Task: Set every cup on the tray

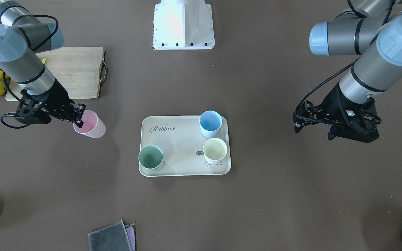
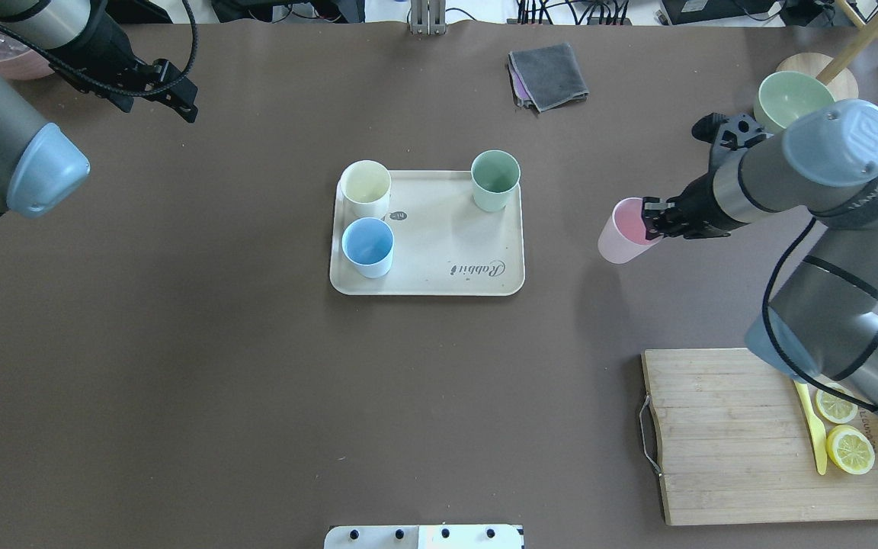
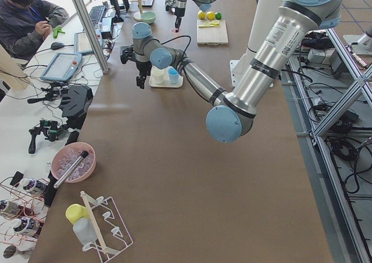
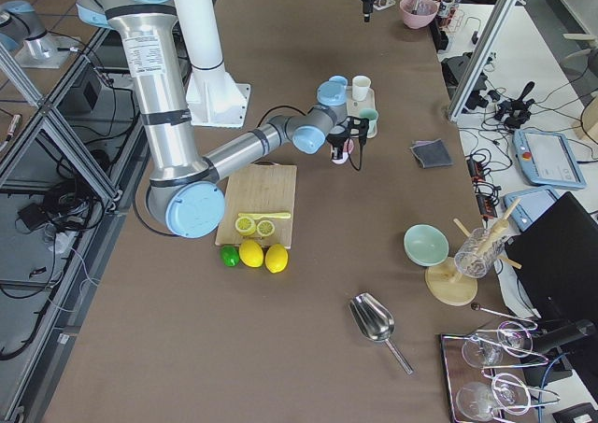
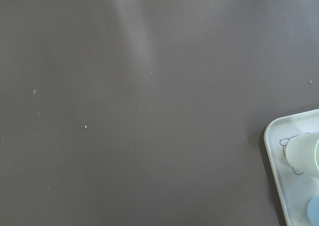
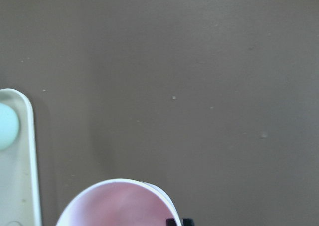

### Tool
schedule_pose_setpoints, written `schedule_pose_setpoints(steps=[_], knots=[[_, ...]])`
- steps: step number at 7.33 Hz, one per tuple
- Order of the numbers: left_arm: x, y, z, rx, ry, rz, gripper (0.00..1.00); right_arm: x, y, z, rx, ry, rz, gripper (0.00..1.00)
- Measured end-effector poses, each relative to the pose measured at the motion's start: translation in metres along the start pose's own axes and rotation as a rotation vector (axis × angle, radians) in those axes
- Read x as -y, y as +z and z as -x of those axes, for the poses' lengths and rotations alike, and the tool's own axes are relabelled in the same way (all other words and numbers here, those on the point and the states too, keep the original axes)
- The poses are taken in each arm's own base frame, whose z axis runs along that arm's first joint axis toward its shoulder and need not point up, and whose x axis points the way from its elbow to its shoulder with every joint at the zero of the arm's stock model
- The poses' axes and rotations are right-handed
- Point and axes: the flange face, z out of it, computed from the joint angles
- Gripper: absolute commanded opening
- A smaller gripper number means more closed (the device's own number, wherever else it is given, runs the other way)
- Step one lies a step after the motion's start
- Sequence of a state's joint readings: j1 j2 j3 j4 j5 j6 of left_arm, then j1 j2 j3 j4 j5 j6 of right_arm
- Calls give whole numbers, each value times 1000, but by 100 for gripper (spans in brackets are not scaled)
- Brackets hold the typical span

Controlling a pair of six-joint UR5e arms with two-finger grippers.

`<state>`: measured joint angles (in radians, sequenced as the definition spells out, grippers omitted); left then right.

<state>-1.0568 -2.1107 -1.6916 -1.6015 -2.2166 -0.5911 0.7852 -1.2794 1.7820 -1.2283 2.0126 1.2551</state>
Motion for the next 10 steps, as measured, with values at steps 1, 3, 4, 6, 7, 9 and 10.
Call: schedule_pose_setpoints(steps=[1, 3, 4, 6, 7, 9, 10], knots=[[0, 1, 0, 1, 0, 1, 97, -13, 3, 58, -28, 35, -1, 0], [1, 3, 1, 1, 0, 3, 97, -44, 14, 138, -58, 65, -14, 0], [1, 4, 2, 1, 0, 4, 97, -48, 23, 161, -67, 69, -24, 38], [1, 4, 2, 1, 0, 4, 97, -46, 36, 177, -81, 66, -39, 100], [1, 4, 2, 1, 0, 4, 97, -46, 37, 179, -82, 61, -44, 100], [1, 4, 2, 0, 0, 5, 97, -42, 22, 182, -60, 50, -58, 100], [1, 4, 3, 1, -3, 7, 97, -31, 6, 179, -43, 44, -63, 100]])
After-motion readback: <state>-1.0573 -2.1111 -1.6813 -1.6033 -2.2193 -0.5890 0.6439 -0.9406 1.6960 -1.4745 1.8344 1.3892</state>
